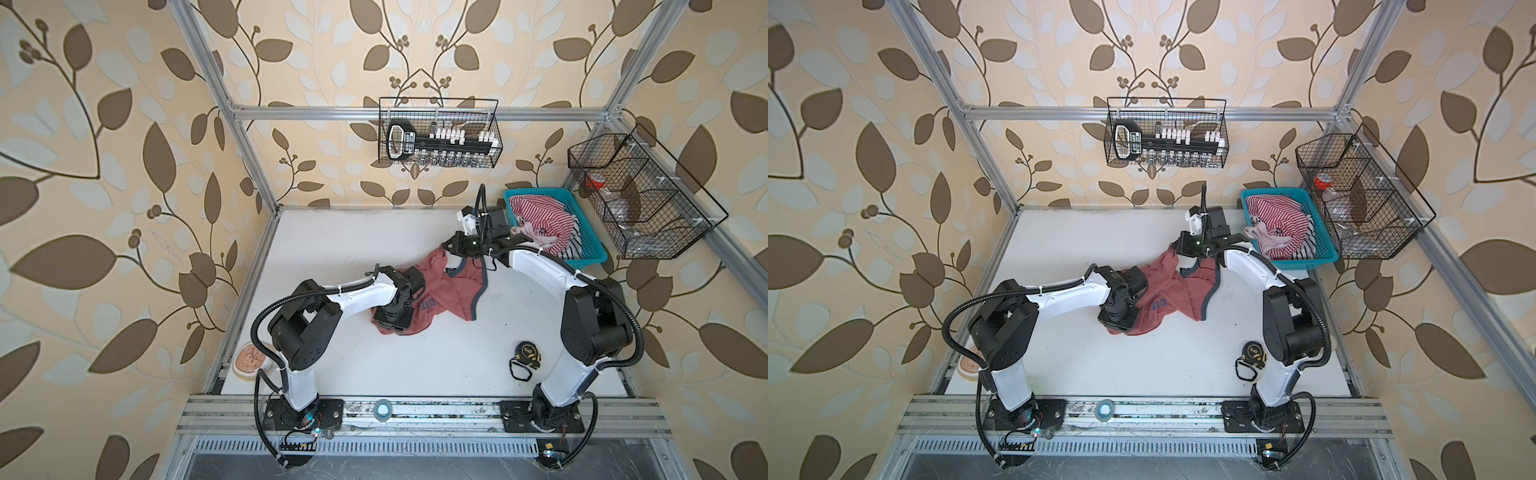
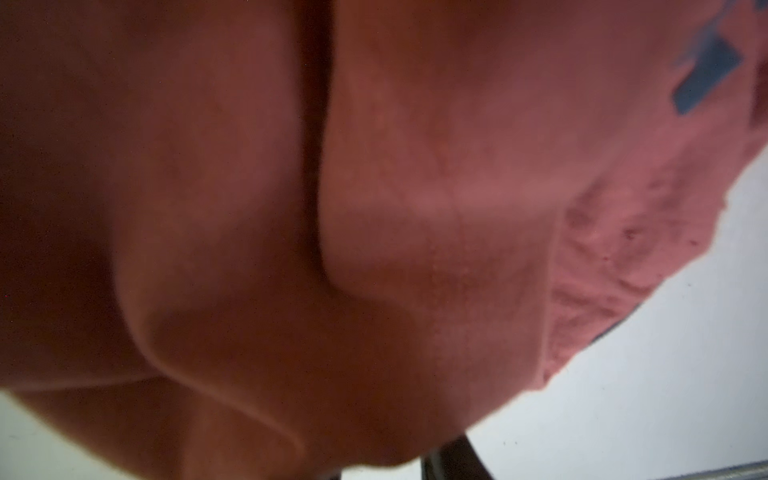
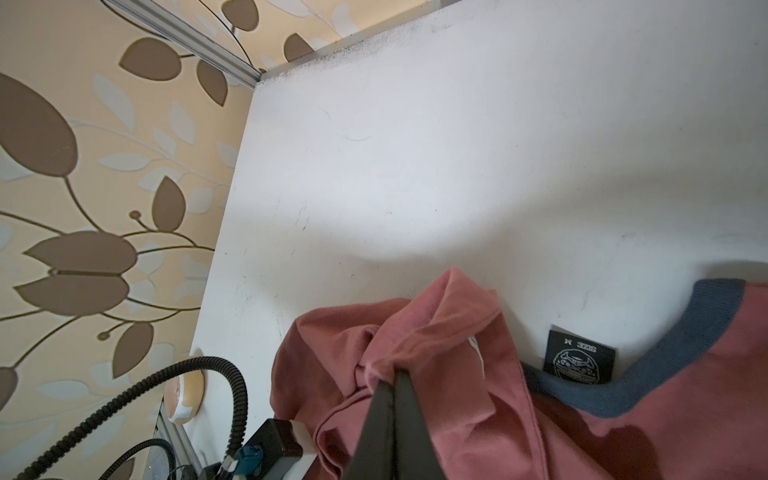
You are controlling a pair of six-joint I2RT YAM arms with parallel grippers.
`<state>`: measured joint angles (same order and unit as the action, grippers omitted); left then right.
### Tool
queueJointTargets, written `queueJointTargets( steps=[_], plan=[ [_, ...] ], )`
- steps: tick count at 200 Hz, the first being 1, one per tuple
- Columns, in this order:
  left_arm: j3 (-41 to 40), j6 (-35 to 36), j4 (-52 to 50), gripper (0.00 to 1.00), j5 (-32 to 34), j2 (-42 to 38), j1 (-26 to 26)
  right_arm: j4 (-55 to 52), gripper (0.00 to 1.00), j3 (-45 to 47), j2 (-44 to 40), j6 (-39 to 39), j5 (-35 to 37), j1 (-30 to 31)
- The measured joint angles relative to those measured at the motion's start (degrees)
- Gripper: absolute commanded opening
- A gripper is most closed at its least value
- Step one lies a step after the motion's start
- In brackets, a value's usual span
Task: Fold and stack tank tops
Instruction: Smooth out the tank top at the center of the table.
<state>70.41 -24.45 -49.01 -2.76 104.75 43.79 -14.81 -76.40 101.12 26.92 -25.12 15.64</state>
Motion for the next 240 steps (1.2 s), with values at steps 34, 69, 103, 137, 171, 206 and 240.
queueJointTargets(
  steps=[34,69,103,137,171,206,240],
  plan=[
    [-0.09,-0.22,0.63,0.18,0.31,0.07,-0.39,0.00,0.00,0.02,0.00,0.00,0.02,0.00],
    [-0.11,-0.26,0.76,0.06,0.39,0.07,-0.39,-0.04,0.00,0.00,0.00,0.00,0.02,0.00],
    [-0.11,-0.04,-0.17,0.00,0.83,-0.35,-0.39,-0.24,0.00,0.02,0.00,-0.04,0.02,-0.15],
    [-0.11,0.42,-2.78,0.00,1.60,-4.33,-0.39,-0.85,0.00,0.00,-0.11,-0.24,0.02,-0.87],
    [0.04,1.68,-5.73,0.00,1.79,-12.59,-0.39,-1.84,0.00,0.00,-1.51,-0.68,0.07,-1.97],
    [0.24,3.67,-8.55,0.00,1.79,-20.68,-0.39,-2.23,0.00,0.00,-3.50,-1.09,0.07,-2.64],
    [0.24,5.86,-11.15,0.00,1.70,-27.39,-0.76,-2.84,0.00,0.00,-4.79,-1.31,0.04,-3.82]
  ],
)
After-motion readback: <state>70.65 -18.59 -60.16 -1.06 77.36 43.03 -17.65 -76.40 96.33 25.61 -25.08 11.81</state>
